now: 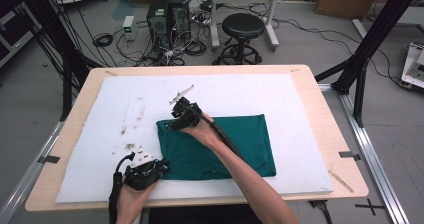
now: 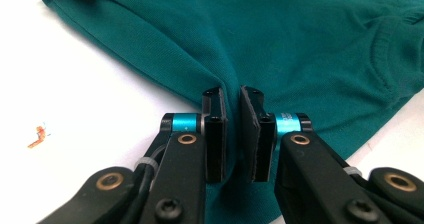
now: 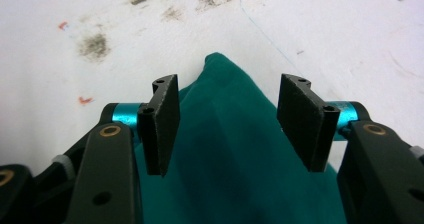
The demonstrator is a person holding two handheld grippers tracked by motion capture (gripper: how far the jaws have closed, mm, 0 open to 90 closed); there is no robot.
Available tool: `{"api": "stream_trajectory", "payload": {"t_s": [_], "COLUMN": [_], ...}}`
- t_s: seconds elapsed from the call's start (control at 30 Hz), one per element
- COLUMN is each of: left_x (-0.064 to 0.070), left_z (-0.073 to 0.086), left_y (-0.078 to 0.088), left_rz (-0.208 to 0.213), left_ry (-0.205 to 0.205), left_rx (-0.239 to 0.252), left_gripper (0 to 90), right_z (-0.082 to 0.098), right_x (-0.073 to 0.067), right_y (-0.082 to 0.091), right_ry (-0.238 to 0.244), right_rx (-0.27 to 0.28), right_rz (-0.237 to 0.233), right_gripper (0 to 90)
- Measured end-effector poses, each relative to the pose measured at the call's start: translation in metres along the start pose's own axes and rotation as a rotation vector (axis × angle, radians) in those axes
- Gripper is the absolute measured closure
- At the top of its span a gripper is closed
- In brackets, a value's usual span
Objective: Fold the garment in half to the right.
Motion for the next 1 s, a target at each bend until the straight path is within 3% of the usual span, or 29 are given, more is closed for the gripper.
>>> {"api": "stream_trajectory", "payload": {"t_s": [0.3,0.43,0.67,0.8,1.0], "left_x": [0.000,0.000,0.000,0.000,0.000], "left_z": [0.000,0.000,0.000,0.000,0.000], "left_y": [0.000,0.000,0.000,0.000,0.000], "left_rz": [-0.001,0.001,0.001,0.000,0.002], "left_ry": [-0.001,0.002,0.004,0.002,0.004], "left_rx": [0.000,0.000,0.001,0.002,0.000], "left_gripper": [81.0,81.0,80.9,80.8,80.9], "right_z": [-0.012,-0.017,-0.021,-0.020,-0.020], "right_x": [-0.007,-0.012,-0.012,-0.015,-0.012], "right_y": [-0.025,-0.033,-0.046,-0.051,-0.049], "right_ry": [0.054,0.046,0.043,0.056,0.042], "right_rx": [-0.026,-0.037,-0.060,-0.096,-0.084], "right_rz": [-0.016,-0.034,-0.022,-0.005,0.002], "right_gripper": [43.9,48.0,56.3,66.5,82.3]}}
Point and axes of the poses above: each handheld gripper's, and its own axes: y roughly backward along the jaws, z roughly out of its underside, x roughly to its right, the point moved 1 cm from there along -y, roughly forward along the jaws, and after that the axes turned 7 degrees about z, right-handed, at the moved point
